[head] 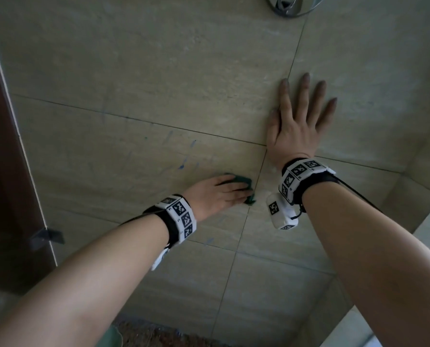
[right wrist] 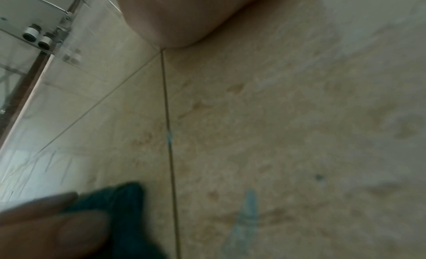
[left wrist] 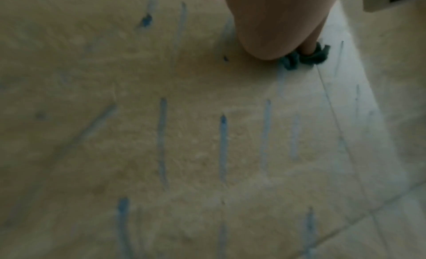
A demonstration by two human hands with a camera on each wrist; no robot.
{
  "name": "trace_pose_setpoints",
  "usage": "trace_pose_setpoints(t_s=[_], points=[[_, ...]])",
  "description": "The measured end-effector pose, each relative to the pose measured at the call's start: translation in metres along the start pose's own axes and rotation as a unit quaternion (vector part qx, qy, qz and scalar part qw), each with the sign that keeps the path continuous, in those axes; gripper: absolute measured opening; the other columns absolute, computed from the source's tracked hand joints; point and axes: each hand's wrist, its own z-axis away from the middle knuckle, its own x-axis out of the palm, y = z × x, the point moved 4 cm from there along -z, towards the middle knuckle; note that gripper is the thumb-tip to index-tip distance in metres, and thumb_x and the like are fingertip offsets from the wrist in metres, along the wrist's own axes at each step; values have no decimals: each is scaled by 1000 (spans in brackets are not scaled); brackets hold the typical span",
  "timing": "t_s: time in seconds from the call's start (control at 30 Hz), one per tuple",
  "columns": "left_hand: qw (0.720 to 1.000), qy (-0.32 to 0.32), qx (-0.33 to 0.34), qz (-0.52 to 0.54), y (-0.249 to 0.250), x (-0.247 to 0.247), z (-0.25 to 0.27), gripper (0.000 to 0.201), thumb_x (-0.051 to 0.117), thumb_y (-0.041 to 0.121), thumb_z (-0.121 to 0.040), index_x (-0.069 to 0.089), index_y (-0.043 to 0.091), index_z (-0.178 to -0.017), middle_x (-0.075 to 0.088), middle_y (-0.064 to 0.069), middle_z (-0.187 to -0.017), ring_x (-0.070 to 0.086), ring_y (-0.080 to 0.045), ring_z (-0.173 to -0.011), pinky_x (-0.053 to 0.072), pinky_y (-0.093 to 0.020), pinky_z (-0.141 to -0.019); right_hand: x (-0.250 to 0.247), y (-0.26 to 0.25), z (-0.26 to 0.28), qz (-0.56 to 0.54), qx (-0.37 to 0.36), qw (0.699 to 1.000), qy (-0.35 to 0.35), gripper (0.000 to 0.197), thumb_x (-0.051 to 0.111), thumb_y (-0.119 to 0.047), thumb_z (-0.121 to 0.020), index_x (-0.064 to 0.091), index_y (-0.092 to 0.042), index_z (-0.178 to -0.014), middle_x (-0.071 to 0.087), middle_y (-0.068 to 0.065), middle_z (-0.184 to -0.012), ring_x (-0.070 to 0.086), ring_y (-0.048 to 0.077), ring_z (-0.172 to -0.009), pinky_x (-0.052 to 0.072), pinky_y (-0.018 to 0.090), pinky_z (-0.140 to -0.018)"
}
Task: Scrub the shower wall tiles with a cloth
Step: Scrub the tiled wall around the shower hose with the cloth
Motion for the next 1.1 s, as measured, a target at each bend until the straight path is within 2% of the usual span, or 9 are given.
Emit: trace_pose_setpoints(t_s=[0.13, 0.27, 0.37, 0.5, 0.6, 0.8, 0.9, 1.03, 1.1], points=[[992, 12, -121, -25, -32, -16, 10, 79, 32, -5, -82, 8, 19, -153, 3, 1, -161, 6, -19, -148, -3, -36, -117, -1, -1, 1, -5, 1, 1000, -3, 55, 23, -39, -101, 13, -25, -153, 8, 11, -160, 2, 40, -145, -6, 57, -113], [942, 131, -309, 11, -58, -16, 24, 67, 34, -8, -78, 44, 10, -142, 38, -5, -151, 38, -25, -138, 18, -38, -116, 0, -1, 1, -10, 3, 1000, -1, 55, 25, -38, -101, 12, -26, -153, 7, 11, -160, 1, 39, -145, -5, 58, -113], [919, 135, -365, 58, -40, -18, 15, 74, 40, -9, -71, 42, 9, -143, 34, -5, -154, 29, -27, -142, 20, -42, -115, 0, -1, 0, -9, 1, 1000, 6, 55, 26, -37, -101, 14, -25, -153, 9, 11, -160, 3, 40, -145, -5, 58, -113], [983, 72, -164, 48, -2, -6, 2, 72, 65, 1, -64, 56, 15, -133, 47, -1, -145, 42, -22, -135, 22, -38, -112, 1, -2, -1, -14, -3, 1000, 12, 54, 26, -37, -101, 17, -24, -153, 11, 12, -159, 5, 41, -145, -2, 59, -113], [997, 43, -60, 17, -5, 2, 9, 67, 66, 5, -66, 59, 19, -131, 52, 4, -141, 49, -17, -130, 29, -35, -110, 1, -1, 0, -11, -2, 1000, 14, 54, 27, -36, -101, 19, -23, -152, 13, 13, -159, 7, 41, -144, -1, 60, -113], [950, 99, -293, 52, -63, -23, 27, 75, 42, -5, -74, 37, 13, -146, 32, -3, -154, 32, -23, -141, 23, -37, -115, 1, 0, 0, -13, -2, 1000, 12, 54, 28, -36, -101, 17, -24, -153, 11, 12, -159, 5, 41, -145, -3, 59, -113], [921, 84, -369, 94, -41, -19, 17, 79, 29, -6, -77, 16, 14, -152, 7, -1, -161, 3, -23, -148, 9, -41, -120, 1, -1, 1, -15, 0, 1000, 8, 55, 28, -36, -101, 17, -24, -153, 11, 12, -159, 5, 41, -145, -3, 59, -113], [974, 114, -189, 49, -13, -10, 6, 67, 53, -4, -70, 54, 15, -135, 47, 0, -145, 44, -22, -134, 22, -40, -115, -1, -2, 0, -14, 3, 1000, -6, 55, 26, -38, -100, 15, -25, -153, 9, 11, -160, 2, 40, -145, -4, 59, -113], [980, 127, -150, 29, -27, -13, 14, 60, 44, -4, -77, 57, 16, -132, 51, 0, -142, 51, -21, -128, 31, -38, -110, -1, -2, 0, -13, 2, 1000, -13, 56, 24, -39, -100, 13, -25, -153, 7, 11, -160, 1, 40, -145, -6, 58, -113]])
